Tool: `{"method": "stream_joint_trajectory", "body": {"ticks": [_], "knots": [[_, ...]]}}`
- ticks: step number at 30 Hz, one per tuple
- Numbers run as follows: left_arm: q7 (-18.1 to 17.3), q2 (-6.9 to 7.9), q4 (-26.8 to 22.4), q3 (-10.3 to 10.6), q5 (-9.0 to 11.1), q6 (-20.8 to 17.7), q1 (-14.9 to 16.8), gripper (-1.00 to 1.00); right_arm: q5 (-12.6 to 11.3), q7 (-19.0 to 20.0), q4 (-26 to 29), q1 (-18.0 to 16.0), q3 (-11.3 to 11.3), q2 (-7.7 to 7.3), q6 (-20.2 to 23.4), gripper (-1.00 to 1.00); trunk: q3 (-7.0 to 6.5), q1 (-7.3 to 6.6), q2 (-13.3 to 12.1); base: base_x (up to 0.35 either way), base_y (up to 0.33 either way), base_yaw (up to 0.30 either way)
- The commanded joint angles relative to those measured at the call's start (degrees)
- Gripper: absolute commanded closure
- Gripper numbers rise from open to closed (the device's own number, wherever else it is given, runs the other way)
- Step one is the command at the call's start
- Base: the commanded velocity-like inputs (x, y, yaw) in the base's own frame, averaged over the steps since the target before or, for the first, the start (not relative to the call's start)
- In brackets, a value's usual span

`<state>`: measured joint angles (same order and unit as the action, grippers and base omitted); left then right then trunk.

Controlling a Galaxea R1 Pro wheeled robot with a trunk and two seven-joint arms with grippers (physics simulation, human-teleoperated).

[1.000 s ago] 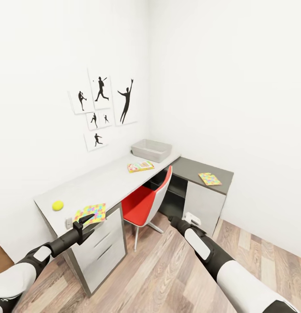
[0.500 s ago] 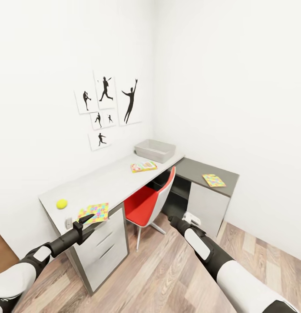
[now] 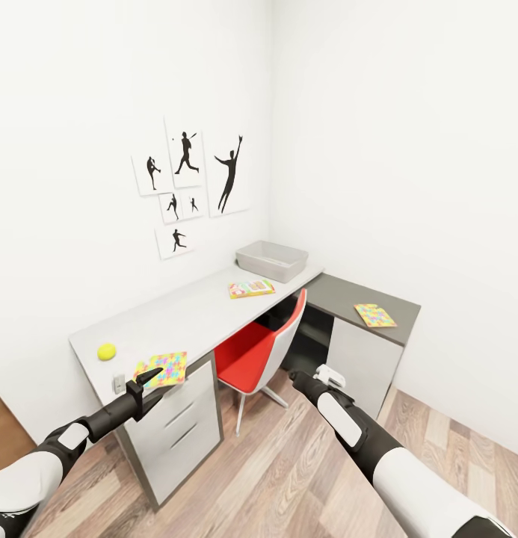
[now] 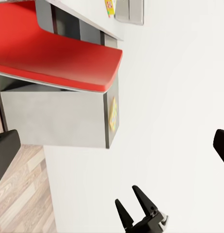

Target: Put all the toys in the child's room - the three board games (two on the bed and one on the table), the two jigsaw puzzles on the table, and the tennis ball on the table - inside the toy box on the table in the child's room.

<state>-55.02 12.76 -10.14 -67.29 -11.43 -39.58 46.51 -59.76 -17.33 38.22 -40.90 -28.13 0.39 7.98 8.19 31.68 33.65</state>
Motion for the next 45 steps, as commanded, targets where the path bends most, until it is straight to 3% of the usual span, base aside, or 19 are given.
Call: {"method": "stream_joint_trajectory", "body": {"ticks": [1,12,22,45], "knots": [[-0.3,-0.01,-0.1,-0.5,-0.6,-0.3,0.1,-1.00,-0.3,-0.4,0.1,-0.1,-0.2,-0.04,0.1,-1.00,0.11,0.03,0.1,0.079,-0.026,0.005],[-0.3,-0.02,-0.1,-0.5,-0.6,-0.2,0.1,-1.00,-0.3,-0.4,0.1,-0.1,-0.4,-0.04,0.2,-1.00,0.11,0.03,0.1,0.124,-0.085,0.001],[-0.4,-0.02,-0.1,-0.5,-0.6,-0.2,0.1,-1.00,-0.3,-0.4,0.1,-0.1,-2.4,-0.04,0.1,-1.00,0.11,0.03,0.1,0.009,-0.007,0.000],[-0.4,-0.02,-0.1,-0.5,-0.6,-0.2,0.0,-1.00,-0.3,-0.4,0.1,-0.1,-2.6,-0.04,0.2,-1.00,0.11,0.03,0.1,0.029,-0.060,0.000]]}}
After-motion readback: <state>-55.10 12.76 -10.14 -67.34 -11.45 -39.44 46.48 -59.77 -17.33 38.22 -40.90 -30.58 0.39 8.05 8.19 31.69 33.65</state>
